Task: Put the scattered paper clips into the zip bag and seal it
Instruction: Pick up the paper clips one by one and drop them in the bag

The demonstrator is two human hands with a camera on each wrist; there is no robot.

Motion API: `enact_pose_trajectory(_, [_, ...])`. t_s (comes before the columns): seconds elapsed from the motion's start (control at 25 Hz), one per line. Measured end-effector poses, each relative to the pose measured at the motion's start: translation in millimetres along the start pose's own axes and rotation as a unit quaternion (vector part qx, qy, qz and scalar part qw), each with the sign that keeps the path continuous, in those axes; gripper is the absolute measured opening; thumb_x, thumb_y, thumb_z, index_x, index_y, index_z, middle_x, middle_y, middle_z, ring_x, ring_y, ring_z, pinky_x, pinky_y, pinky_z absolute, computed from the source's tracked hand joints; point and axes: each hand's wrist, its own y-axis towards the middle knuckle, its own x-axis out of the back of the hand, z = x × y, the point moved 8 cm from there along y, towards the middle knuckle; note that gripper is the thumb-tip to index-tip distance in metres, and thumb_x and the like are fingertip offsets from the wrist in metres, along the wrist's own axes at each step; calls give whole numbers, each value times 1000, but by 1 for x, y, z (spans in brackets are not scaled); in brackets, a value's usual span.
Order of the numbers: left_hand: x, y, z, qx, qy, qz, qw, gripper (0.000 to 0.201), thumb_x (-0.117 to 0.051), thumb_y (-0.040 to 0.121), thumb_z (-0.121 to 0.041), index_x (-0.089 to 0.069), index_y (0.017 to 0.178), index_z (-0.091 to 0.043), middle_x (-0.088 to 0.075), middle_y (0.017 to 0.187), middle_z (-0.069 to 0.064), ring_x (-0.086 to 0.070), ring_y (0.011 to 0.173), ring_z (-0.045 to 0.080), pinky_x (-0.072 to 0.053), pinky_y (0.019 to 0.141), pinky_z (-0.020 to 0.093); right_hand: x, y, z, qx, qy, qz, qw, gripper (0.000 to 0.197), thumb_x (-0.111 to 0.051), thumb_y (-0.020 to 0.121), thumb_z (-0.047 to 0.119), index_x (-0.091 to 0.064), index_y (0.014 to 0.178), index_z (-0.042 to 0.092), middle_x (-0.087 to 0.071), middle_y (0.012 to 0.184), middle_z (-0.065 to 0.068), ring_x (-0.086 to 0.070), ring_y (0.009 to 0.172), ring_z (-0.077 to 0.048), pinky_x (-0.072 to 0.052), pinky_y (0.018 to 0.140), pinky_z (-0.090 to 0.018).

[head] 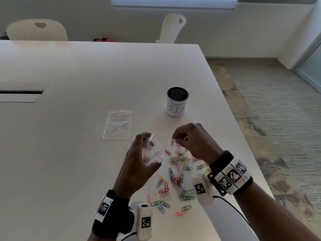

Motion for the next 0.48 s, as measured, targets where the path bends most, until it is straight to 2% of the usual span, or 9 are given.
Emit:
enact_pose_trajectory(0.12, [1,0,-2,-1,-4,-3,1000,76,-90,79,-21,-43,136,-34,-57,119,-17,-66,107,14,-65,74,28,-24,4,-29,-21,-76,35,996,27,-70,95,11,-74,122,16,-75,121,-2,-71,106,-16,-58,95,-33])
enact_pose_trajectory(0.24, [2,-1,-3,-3,-5,-1,1000,75,-90,79,-21,-42,135,-35,-57,119,-16,-65,106,13,-64,73,24,-41,4,-40,-13,-134,100,986,49,-56,99,-3,-58,144,16,-58,144,1,-55,131,-19,-49,111,-33])
enact_pose_trajectory(0.32, [3,0,-4,-4,-7,-2,1000,76,-90,79,-19,-42,133,-39,-57,118,-18,-64,107,11,-65,73,26,-49,0,-38,21,-147,147,978,52,-53,98,-6,-57,145,17,-53,144,1,-49,132,-18,-47,111,-32])
enact_pose_trajectory(0.48, [4,1,-5,-3,-7,-5,1000,75,-90,79,-19,-42,134,-38,-57,118,-16,-63,110,12,-65,75,31,-52,-16,-32,50,-124,189,973,38,-54,101,2,-66,132,21,-56,135,4,-54,124,-15,-51,103,-29])
